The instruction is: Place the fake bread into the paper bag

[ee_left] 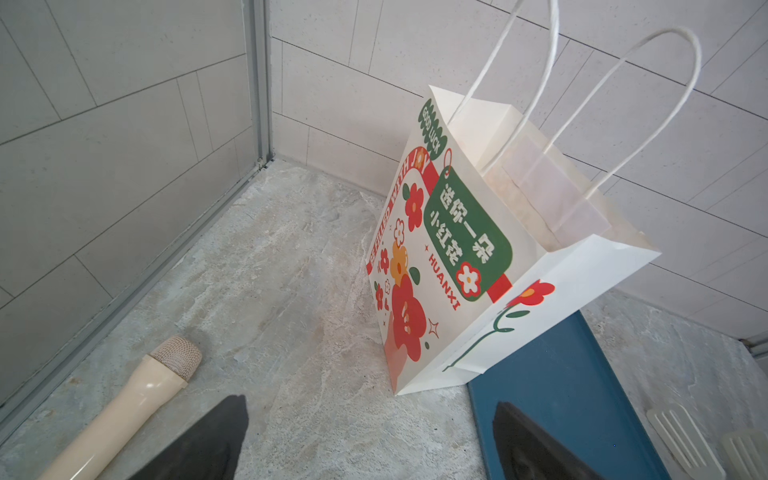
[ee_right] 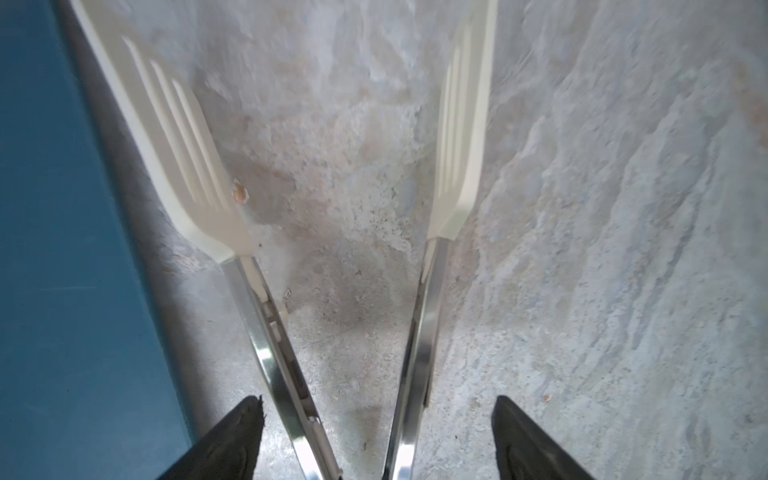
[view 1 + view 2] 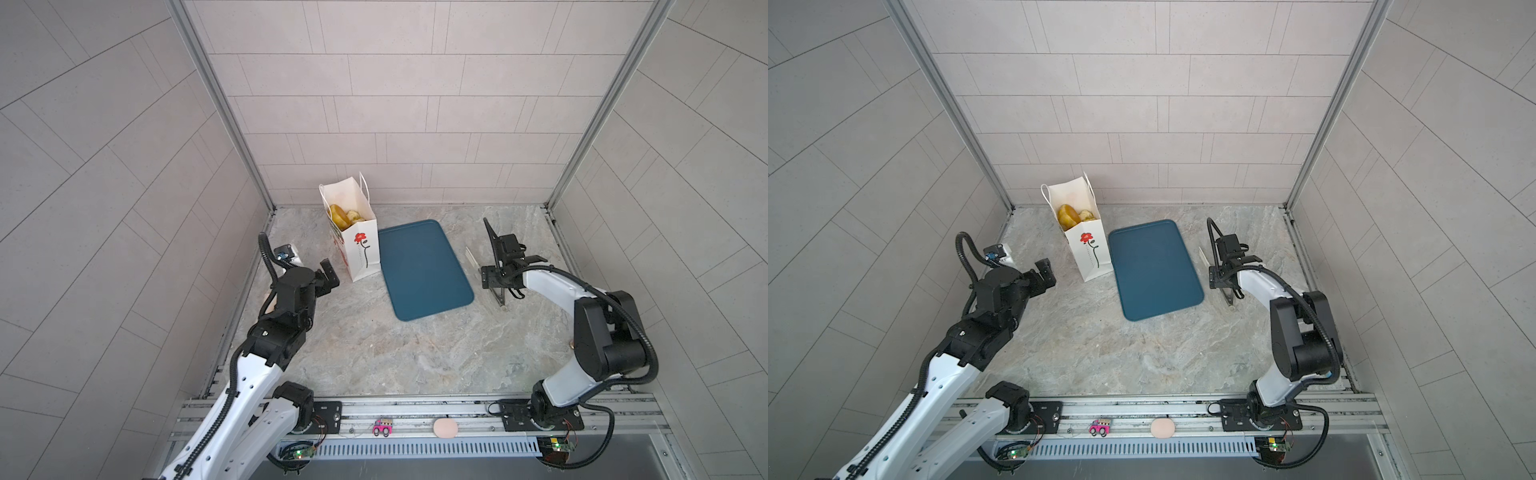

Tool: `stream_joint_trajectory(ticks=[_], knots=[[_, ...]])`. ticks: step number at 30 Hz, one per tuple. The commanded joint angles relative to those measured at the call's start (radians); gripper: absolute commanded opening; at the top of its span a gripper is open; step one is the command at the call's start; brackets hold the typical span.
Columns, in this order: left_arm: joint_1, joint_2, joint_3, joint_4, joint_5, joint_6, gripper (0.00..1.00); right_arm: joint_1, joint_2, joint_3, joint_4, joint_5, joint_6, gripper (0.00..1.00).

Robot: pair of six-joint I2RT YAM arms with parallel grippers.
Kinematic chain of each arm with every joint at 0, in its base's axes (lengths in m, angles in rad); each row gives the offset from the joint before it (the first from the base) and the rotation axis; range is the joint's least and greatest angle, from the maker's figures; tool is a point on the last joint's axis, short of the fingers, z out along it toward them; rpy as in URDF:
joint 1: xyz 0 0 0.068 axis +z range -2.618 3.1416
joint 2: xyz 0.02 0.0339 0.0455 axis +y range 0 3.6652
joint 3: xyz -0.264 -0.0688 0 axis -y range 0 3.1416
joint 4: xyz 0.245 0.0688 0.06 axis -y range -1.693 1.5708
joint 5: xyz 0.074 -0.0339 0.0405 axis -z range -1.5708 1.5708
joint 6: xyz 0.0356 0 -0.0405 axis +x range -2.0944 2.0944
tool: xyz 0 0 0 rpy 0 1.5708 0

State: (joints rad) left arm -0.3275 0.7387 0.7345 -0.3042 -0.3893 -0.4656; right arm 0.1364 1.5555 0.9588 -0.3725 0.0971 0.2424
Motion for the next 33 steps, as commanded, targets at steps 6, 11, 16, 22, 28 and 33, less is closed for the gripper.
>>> stream_joint_trajectory(ticks=[6, 11, 16, 22, 28, 33], knots=[[0.004, 0.005, -0.044, -0.008, -0.195, 0.021, 1.0, -0.004, -0.201, -0.202, 0.356, 0.042, -0.098, 0.88], [0.014, 0.031, -0.125, 0.077, -0.292, 0.033, 1.0, -0.004, -0.255, -0.334, 0.604, 0.112, -0.148, 0.88], [0.033, 0.101, -0.206, 0.248, -0.297, 0.113, 1.0, -0.004, -0.239, -0.443, 0.783, 0.189, -0.189, 0.87], [0.034, 0.177, -0.293, 0.44, -0.364, 0.214, 1.0, -0.004, -0.206, -0.542, 0.979, 0.222, -0.224, 0.87], [0.05, 0.288, -0.34, 0.599, -0.406, 0.246, 1.0, -0.004, -0.141, -0.555, 1.074, 0.224, -0.233, 0.86], [0.059, 0.417, -0.363, 0.804, -0.429, 0.298, 1.0, -0.023, -0.084, -0.546, 1.104, 0.195, -0.219, 0.86]])
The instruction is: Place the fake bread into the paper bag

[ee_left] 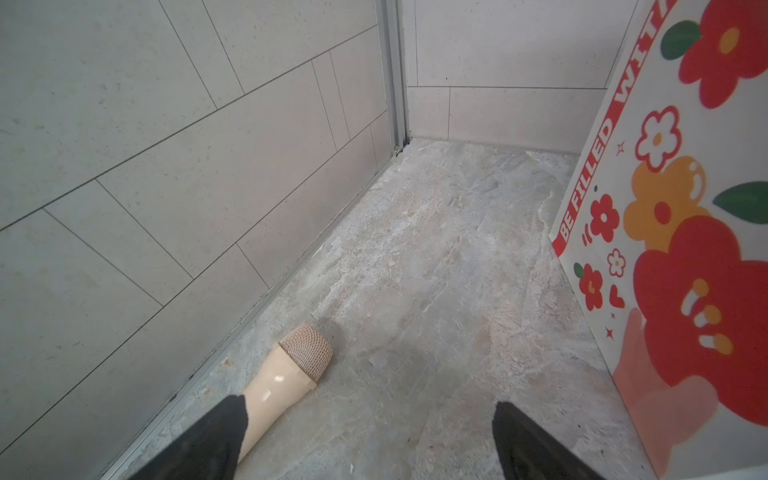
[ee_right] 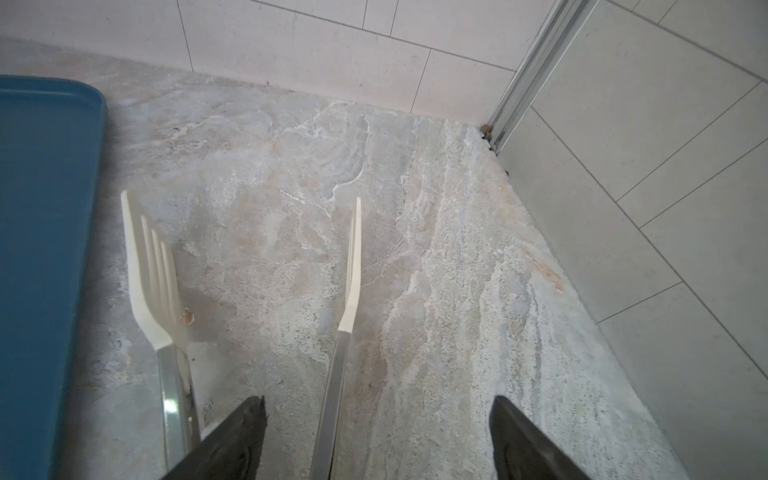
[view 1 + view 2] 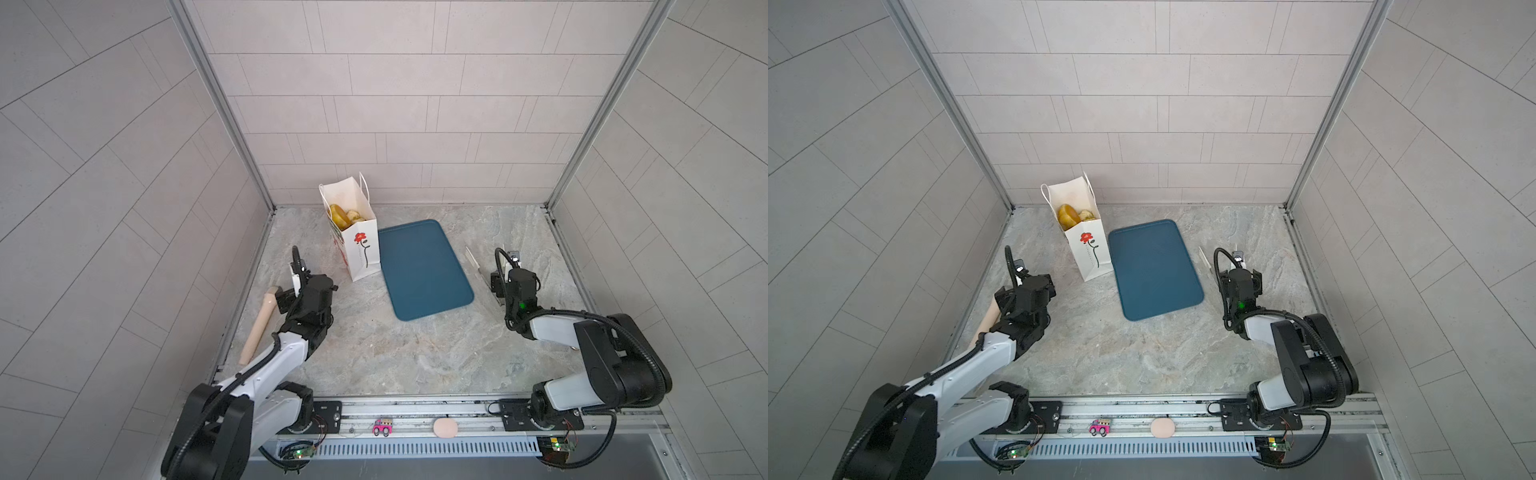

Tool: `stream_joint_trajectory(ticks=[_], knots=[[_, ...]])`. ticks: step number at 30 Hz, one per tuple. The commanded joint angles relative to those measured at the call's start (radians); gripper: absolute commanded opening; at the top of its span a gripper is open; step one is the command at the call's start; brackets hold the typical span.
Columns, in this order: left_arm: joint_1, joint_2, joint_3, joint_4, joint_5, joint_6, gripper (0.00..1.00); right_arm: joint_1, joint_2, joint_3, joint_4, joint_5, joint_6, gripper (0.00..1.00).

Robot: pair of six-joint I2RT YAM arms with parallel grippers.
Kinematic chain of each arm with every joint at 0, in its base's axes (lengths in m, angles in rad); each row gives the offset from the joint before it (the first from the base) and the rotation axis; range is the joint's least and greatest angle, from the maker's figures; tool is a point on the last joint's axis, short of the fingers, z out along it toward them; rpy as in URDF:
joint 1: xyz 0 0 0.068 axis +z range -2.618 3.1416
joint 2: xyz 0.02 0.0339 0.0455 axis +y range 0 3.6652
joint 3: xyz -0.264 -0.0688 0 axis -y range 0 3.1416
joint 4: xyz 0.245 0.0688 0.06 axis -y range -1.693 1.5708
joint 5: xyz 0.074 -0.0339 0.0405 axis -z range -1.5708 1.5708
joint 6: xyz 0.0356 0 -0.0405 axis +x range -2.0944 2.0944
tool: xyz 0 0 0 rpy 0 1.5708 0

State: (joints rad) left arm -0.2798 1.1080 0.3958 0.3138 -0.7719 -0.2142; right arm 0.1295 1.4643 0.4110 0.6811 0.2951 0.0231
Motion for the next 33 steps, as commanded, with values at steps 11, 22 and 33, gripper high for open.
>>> stream_joint_trajectory(ticks=[11, 22, 33], knots=[[0.065, 0.441, -0.039, 0.696, 0.101, 0.235, 1.0, -0.063, 0.047, 0.029, 0.023, -0.076, 0.028, 0.93], [0.197, 0.46, -0.045, 0.673, 0.369, 0.139, 1.0, -0.065, 0.048, 0.029, 0.024, -0.078, 0.028, 1.0], [0.196, 0.495, -0.003, 0.638, 0.339, 0.149, 1.0, -0.063, 0.045, 0.027, 0.026, -0.078, 0.028, 1.0]])
